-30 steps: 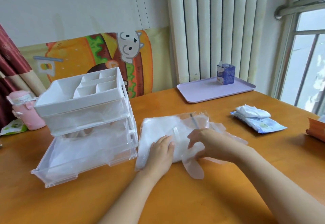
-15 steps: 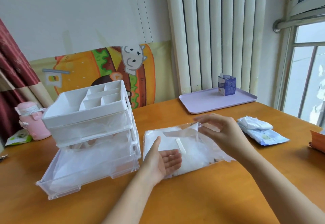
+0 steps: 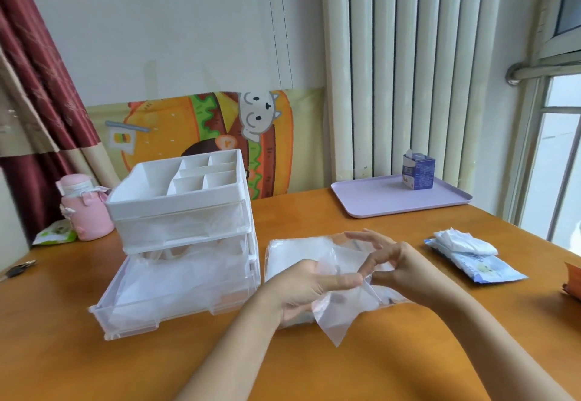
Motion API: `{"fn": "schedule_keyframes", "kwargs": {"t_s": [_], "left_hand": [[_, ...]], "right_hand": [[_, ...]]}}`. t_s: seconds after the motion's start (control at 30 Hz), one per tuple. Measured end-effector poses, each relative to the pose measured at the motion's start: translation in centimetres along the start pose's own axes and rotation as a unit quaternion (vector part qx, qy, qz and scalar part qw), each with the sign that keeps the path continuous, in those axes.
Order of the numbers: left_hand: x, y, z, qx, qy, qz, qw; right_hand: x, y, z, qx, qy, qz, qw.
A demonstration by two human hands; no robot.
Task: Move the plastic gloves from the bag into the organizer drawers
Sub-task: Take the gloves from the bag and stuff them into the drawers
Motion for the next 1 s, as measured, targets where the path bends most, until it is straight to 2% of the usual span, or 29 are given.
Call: {"fn": "schedule_keyframes", "kwargs": {"t_s": [0.03, 0.07, 0.17, 0.27, 0.37, 0.47, 0.57, 0.67, 0.73, 0.8, 0.87, 1.0], "left_hand": [[0.1, 0.1, 0.6, -0.033, -0.043, 0.007, 0.998], [0.0, 0.2, 2.0, -0.101, -0.088, 0.007, 0.991], [-1.9, 1.6, 6.1, -0.296, -0.158, -0.061, 0.94], [-5.1, 4.2, 7.8, -0.362, -0.211, -0.144, 0.896], [-8.8, 6.7, 7.9, -0.336, -0.285, -0.205, 0.874], [-10.1, 7.6, 8.0, -0.249, -0.314, -0.221, 0.889], [-10.5, 8.3, 7.6, -0.168, -0.324, -0.217, 0.905], [-10.4, 9.0, 7.2, -0.123, -0.345, -0.209, 0.906], [-10.0, 9.4, 7.5, -0.123, -0.347, -0.203, 0.907], [-9.7, 10.0, 8.8, -0.152, -0.332, -0.203, 0.909], [-9.3, 10.9, 11.0, -0.205, -0.32, -0.205, 0.902], [-7.6, 12.6, 14.7, -0.285, -0.29, -0.197, 0.892]], "right_hand": [[0.0, 0.0, 0.1, -0.006, -0.001, 0.002, 1.0], [0.1, -0.1, 0.0, -0.005, 0.003, 0.005, 1.0], [-0.5, 0.1, -0.7, 0.034, 0.01, -0.018, 0.999], [-1.5, 0.4, -1.9, 0.088, -0.009, -0.068, 0.994], [-1.2, 0.1, -2.4, 0.08, -0.125, -0.062, 0.987], [0.4, -0.1, -2.5, 0.061, -0.237, -0.021, 0.969], [2.9, -0.1, -4.4, 0.096, -0.277, 0.014, 0.956], [3.9, 0.0, -7.5, 0.15, -0.291, -0.004, 0.945], [3.9, 0.3, -9.3, 0.189, -0.275, -0.033, 0.942], [3.2, 0.4, -10.1, 0.186, -0.259, -0.068, 0.945], [2.3, 0.1, -9.9, 0.144, -0.278, -0.087, 0.946], [2.7, -1.1, -7.2, 0.0, -0.344, -0.064, 0.937]]}}
Point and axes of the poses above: each hand's wrist, its own y-axis away from the middle knuckle, its own z-axis out of the back of the hand, x = y × z, the point moved 10 cm from there along -y, towards the middle knuckle, and after that the axes turned 13 degrees about -y, right-handed, at the moved point
